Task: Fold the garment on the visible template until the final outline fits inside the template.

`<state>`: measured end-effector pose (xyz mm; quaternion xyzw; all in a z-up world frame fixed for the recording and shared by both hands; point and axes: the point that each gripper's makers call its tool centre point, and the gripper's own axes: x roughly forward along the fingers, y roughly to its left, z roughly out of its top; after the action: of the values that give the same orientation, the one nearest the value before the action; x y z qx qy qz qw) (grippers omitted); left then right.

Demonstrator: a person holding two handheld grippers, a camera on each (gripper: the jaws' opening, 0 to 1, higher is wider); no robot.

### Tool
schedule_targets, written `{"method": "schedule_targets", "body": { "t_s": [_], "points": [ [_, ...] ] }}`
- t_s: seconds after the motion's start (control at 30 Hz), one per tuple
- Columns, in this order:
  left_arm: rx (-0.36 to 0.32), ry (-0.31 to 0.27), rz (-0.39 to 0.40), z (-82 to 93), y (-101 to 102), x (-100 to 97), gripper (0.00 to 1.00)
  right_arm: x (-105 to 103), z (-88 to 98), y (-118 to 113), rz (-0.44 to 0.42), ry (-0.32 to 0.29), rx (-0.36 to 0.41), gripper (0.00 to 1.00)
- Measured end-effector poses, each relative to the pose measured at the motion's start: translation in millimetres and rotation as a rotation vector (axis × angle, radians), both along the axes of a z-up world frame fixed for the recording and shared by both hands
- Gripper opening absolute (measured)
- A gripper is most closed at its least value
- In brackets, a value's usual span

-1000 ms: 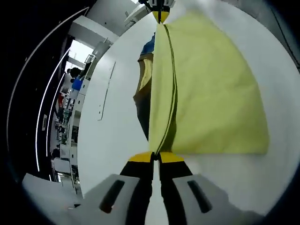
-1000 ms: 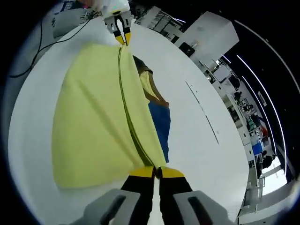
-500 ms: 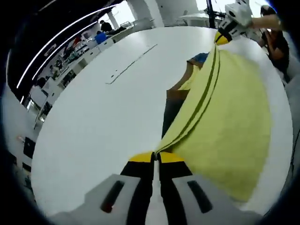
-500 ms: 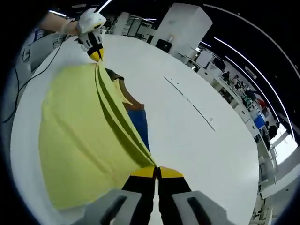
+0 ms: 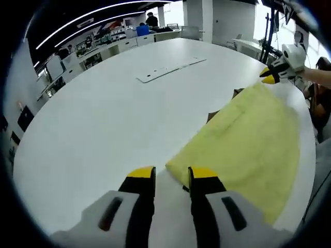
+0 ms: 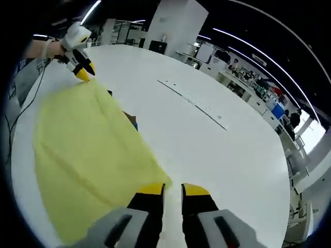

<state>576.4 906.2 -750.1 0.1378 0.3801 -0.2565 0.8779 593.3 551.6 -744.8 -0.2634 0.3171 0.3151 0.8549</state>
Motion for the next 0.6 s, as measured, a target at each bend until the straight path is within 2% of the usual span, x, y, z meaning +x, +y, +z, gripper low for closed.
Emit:
{"method": "schedule_targets", "body": {
  "t_s": [0.1, 0.17, 0.23, 0.3, 0.4, 0.6],
  "points": [
    [-0.024, -0.018, -0.031, 2.1, -4, -4.1, 0.36, -6, -0.9, 5, 0.008, 0.025, 0.051, 0.31],
    [-0.063, -0.027, -0.067, 5.4, -12, -8.4, 0.43, -11, -1.3, 12, 0.034, 0.044, 0.095, 0.45],
    [-0.091, -0.026, -0.070, 8.1, -14, -10.7, 0.52, -16, -1.4, 15, 0.031, 0.073, 0.139, 0.55],
    [-0.148, -0.037, -0.097, 13.6, -21, -13.3, 0.62, -18, 1.5, 18, 0.032, 0.078, 0.188, 0.59],
    [-0.152, -0.052, -0.129, 16.4, -22, -15.7, 0.78, -20, 3.7, 19, 0.025, 0.092, 0.223, 0.67],
    [-0.226, -0.064, -0.140, 24.4, -26, -19.2, 0.99, -26, 8.8, 23, 0.053, 0.096, 0.273, 0.94]
  ]
}}
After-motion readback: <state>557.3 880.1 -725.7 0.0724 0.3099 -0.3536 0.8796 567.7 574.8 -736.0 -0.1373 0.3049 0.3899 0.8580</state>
